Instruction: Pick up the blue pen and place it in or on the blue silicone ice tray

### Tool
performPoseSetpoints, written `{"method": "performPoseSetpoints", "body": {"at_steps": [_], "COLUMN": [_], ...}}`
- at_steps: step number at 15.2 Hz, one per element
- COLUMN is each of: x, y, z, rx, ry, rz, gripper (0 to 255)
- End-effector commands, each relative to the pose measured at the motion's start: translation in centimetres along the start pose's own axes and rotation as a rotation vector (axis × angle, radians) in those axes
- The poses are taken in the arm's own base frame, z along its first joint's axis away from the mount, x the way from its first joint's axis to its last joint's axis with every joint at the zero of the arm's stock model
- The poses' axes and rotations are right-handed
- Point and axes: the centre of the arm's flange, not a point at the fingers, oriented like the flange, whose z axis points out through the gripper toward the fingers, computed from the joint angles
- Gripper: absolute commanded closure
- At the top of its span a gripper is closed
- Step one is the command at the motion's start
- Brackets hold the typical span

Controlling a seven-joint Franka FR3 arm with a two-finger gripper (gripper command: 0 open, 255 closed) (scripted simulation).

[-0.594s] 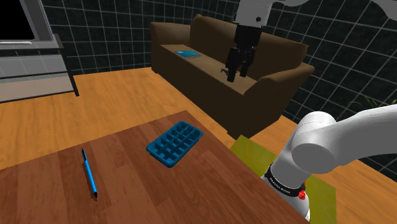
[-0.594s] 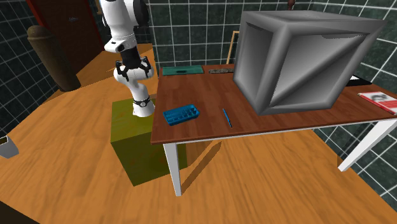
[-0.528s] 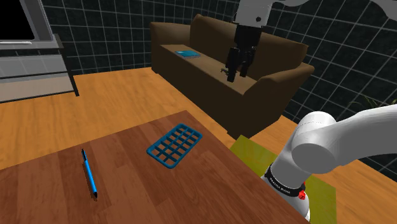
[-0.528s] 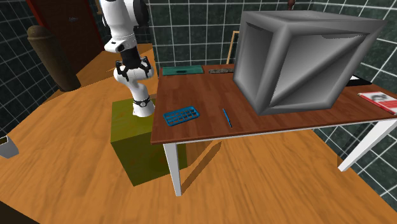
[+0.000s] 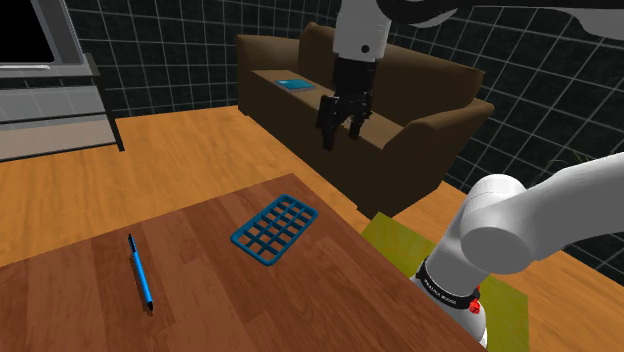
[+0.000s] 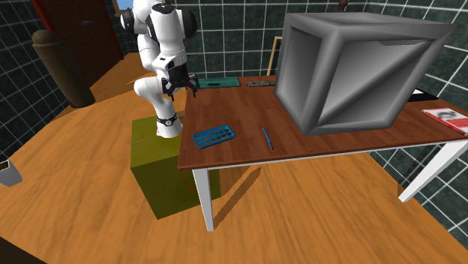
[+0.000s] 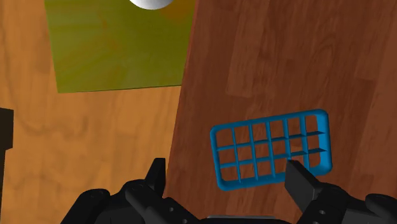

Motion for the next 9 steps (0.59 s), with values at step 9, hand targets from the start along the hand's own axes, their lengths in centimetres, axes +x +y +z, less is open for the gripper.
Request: {"method": "performPoseSetpoints", "body": {"at_steps": [9], "x": [2.9], "y": [-12.1], "z": [4.9], "rx": [-0.014], "ry": [-0.001], "rz": [0.051], "gripper": [0]}}
